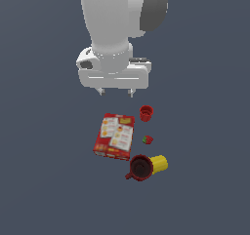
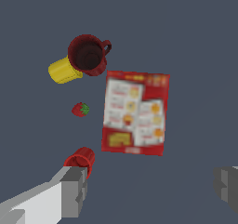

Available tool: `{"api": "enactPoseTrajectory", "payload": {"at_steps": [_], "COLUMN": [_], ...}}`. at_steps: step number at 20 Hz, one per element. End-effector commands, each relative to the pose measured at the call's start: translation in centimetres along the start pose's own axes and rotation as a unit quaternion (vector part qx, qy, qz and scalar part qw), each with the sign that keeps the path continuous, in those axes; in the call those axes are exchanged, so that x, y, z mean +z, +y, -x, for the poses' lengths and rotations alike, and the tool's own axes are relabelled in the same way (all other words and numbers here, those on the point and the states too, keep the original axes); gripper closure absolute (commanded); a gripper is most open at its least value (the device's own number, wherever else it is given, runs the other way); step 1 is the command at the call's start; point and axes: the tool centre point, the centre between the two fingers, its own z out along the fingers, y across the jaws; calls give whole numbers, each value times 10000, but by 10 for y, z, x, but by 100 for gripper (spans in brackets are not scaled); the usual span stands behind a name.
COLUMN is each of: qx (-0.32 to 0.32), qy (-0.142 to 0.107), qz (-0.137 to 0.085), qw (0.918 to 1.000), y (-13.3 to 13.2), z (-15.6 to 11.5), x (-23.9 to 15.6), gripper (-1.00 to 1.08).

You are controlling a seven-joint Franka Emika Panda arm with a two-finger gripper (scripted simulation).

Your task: Pick up a designated object from a clutter of objects.

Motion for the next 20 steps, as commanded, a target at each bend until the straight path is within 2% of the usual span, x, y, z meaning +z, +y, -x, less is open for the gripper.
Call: {"api": "enactPoseTrajectory", "payload": {"at_steps": [1,20], "qx": [0,-330], "qy": [0,51], "qz": [0,-30], "qw": [10000,9994], "y": [0,-4], "z": [0,-9], "x": [0,-3], "gripper": [-20,-20]}}
